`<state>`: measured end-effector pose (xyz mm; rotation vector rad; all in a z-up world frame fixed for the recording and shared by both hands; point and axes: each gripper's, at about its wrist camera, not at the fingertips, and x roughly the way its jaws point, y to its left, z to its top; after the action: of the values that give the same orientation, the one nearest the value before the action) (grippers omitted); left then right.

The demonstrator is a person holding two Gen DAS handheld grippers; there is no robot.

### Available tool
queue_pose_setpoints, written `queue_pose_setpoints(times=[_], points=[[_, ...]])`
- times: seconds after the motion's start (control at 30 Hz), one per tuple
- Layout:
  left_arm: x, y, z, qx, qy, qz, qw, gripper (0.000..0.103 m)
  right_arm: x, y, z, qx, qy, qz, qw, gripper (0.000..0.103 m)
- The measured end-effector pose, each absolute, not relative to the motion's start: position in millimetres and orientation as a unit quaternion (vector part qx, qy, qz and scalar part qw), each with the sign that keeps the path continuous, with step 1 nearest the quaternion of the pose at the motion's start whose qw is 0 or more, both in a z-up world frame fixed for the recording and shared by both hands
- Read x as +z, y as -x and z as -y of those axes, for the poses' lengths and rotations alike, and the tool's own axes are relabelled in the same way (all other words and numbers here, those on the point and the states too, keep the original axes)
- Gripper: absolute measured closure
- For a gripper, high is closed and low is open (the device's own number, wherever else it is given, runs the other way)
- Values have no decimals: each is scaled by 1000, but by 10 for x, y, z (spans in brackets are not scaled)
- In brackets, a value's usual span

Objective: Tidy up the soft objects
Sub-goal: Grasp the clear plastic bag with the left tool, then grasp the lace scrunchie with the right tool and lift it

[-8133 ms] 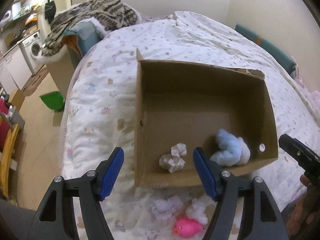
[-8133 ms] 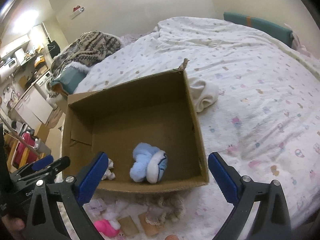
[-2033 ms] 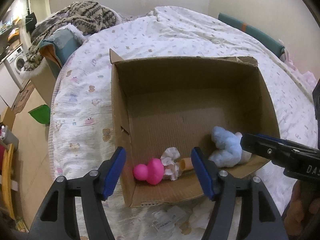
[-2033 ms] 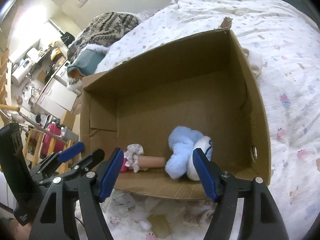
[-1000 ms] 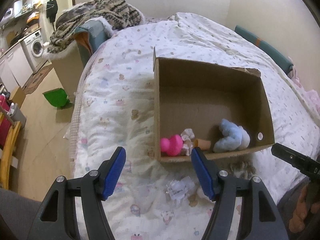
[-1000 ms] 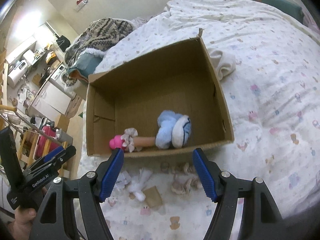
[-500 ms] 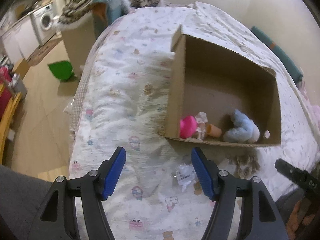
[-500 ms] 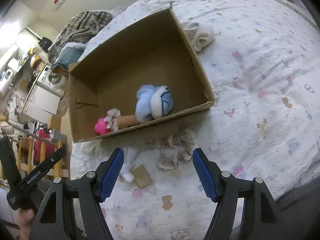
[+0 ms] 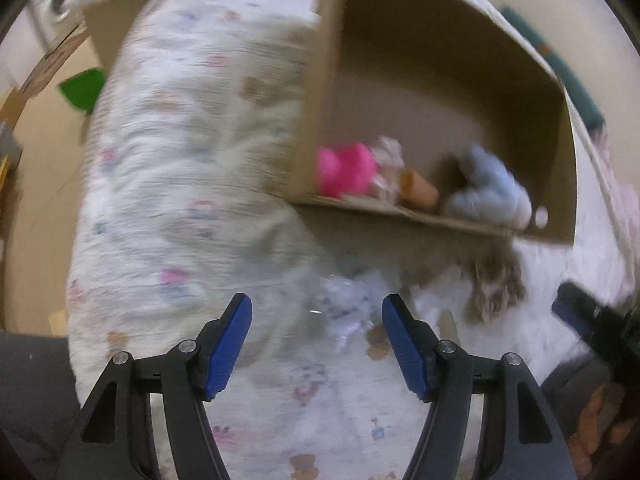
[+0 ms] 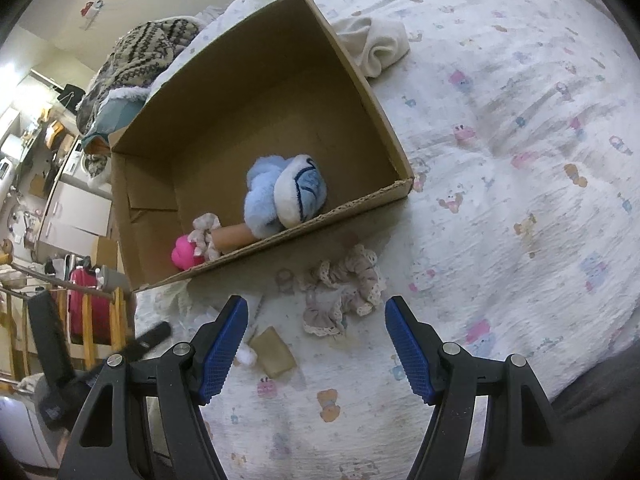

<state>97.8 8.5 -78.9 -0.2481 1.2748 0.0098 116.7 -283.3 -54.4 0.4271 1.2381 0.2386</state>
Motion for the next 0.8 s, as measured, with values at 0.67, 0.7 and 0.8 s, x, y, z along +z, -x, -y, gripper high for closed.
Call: queue_pose_setpoints(times=[0.67,0.7,0.8], points=[[-1172,-1078,70,55,19,-611,789,85,-786,-1346,2785,89,-170,-612,767,28],[-1161,-1094,37,63,20,-610,790,85,-808,-1370,2764,85,-159,-615,768,28],[-1113,-1082,-97,84,33,-608,789,86,-864,-1432,2695,71,-118,-618,774,28]])
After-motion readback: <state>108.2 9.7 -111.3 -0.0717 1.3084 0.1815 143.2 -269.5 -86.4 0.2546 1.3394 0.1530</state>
